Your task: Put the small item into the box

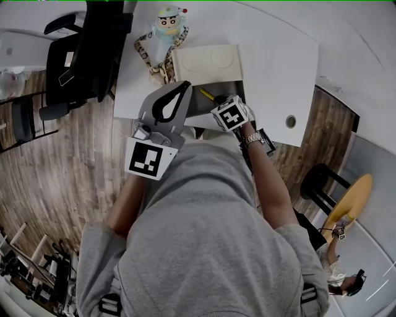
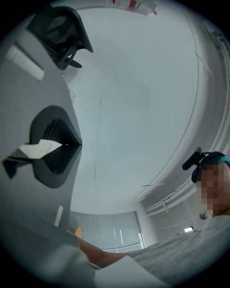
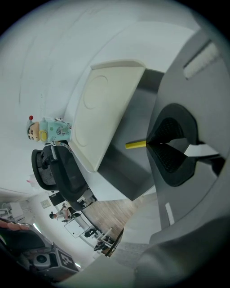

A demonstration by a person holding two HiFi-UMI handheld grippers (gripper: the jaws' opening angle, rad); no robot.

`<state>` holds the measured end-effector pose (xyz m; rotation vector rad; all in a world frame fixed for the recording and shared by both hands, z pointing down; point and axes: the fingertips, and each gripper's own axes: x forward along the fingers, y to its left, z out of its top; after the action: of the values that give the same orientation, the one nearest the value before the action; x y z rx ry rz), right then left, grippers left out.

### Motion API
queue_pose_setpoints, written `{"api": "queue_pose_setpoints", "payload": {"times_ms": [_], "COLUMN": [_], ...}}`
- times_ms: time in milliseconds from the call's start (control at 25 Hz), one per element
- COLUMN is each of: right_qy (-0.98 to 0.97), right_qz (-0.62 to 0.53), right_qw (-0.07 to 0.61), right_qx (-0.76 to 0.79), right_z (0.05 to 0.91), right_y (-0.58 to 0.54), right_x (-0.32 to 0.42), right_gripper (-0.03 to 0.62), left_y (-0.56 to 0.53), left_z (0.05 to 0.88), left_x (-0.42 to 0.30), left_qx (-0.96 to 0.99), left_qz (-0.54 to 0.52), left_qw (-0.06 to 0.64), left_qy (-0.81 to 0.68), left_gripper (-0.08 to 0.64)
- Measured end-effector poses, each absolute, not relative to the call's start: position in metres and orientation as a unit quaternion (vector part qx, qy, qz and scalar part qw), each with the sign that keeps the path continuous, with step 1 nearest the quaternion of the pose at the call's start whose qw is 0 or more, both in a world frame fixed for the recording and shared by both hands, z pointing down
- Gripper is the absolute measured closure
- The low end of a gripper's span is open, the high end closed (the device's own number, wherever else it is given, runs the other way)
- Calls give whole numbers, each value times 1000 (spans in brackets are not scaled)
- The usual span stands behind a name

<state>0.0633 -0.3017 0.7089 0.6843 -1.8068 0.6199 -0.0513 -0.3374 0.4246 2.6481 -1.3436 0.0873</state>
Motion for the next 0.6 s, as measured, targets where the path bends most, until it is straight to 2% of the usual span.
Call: {"api": "queue_pose_setpoints", "payload": {"times_ms": [600], "right_qy": [-800], "right_qz": [222], "right_qw": [429], "right_qx": [355], "right_z": [634], "right_y": [-311], "right_x": [60], "right_gripper": [577], "left_y": [-326], "left_z": [418], "left_x": [-38], "left_qx": [891], "left_qz": [28], "left_qw": [75], "left_qy": [-446], "left_gripper": [557]}}
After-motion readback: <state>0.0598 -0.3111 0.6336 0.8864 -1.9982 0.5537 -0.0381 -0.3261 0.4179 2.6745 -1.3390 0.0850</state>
